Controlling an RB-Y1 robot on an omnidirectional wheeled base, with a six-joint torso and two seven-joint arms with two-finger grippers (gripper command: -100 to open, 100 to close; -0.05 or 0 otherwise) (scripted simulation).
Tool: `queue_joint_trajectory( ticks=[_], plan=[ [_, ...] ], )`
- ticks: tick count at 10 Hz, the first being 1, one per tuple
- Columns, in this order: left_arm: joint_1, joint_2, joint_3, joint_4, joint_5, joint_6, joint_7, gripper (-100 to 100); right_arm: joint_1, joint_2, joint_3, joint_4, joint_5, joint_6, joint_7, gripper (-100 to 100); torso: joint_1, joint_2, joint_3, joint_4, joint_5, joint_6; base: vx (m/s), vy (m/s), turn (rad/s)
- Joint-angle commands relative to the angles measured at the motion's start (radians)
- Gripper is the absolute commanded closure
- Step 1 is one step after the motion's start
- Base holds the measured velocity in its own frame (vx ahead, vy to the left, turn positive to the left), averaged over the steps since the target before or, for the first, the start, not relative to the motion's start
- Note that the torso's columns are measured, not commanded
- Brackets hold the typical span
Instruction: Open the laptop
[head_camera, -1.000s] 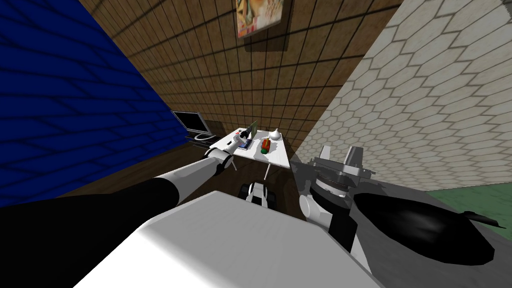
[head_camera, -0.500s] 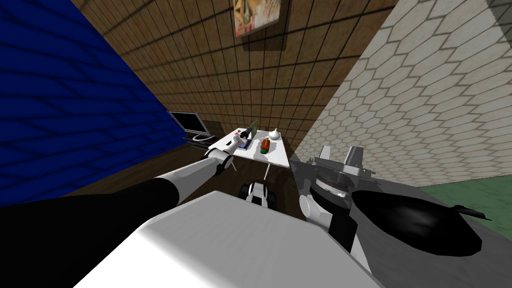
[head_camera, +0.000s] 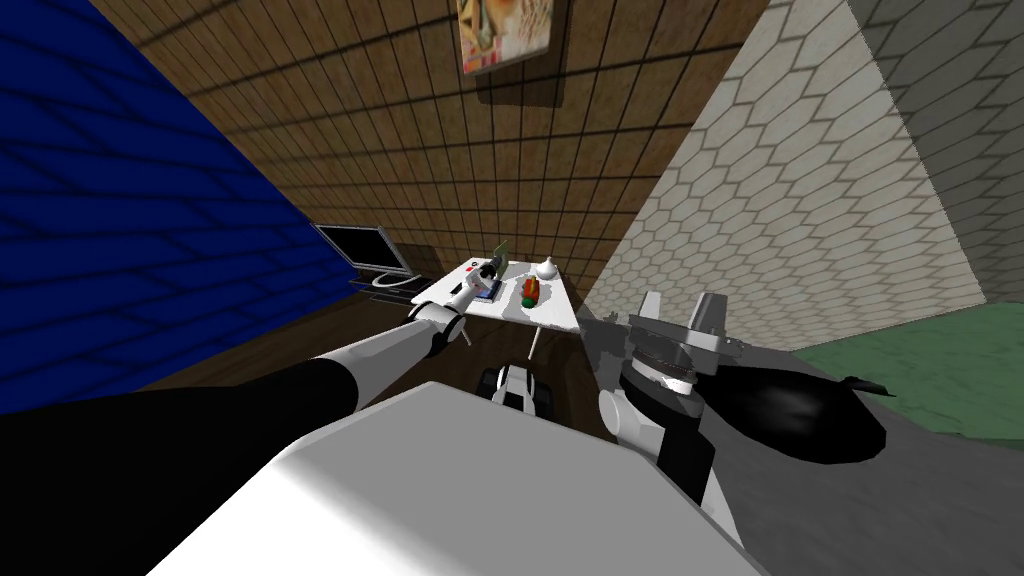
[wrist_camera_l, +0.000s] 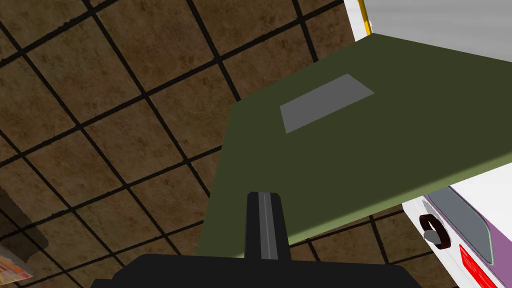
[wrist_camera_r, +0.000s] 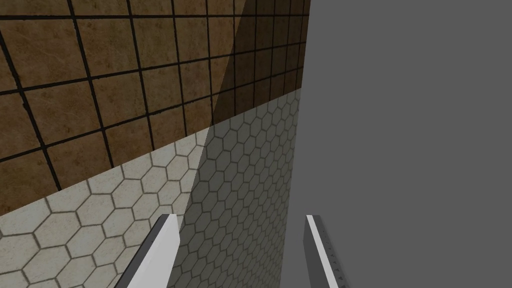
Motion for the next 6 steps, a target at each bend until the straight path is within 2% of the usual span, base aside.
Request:
queue_joint_trajectory(
  ticks=[1,2,3,4,5,6],
  plan=[
    [0.03,-0.001,0.003,-0.072,-0.019,0.037,0.051,100,0.0,0.0,0.0,0.0,0.0,0.0,0.0,0,0.0,0.001,0.001,0.001,0.0,0.0,0.004,0.059,-0.004],
    [0.067,-0.007,0.019,-0.094,-0.066,0.076,0.094,100,0.0,0.0,0.0,0.0,0.0,0.0,0.0,0,-0.002,0.003,0.002,0.002,-0.001,-0.001,-0.003,0.084,-0.217],
    [0.067,-0.007,0.019,-0.111,-0.066,0.08,0.116,100,0.0,0.0,0.0,0.0,0.0,0.0,0.0,0,-0.001,0.003,0.002,0.001,0.0,0.0,-0.013,0.096,-0.131],
    [0.067,-0.007,0.019,-0.137,-0.066,0.08,0.116,100,0.0,0.0,0.0,0.0,0.0,0.0,0.0,0,-0.001,0.003,0.002,0.002,0.0,0.0,-0.006,0.046,0.026],
    [0.105,-0.013,0.034,-0.172,-0.112,0.124,0.161,100,0.0,0.0,0.0,0.0,0.0,0.0,0.0,0,-0.004,0.002,0.002,0.002,-0.001,0.0,-0.002,0.083,-0.212],
    [0.105,-0.013,0.034,-0.203,-0.112,0.124,0.181,100,0.0,0.0,0.0,0.0,0.0,0.0,0.0,0,-0.002,0.002,0.001,0.001,-0.001,0.001,-0.009,0.093,-0.122]
  ],
)
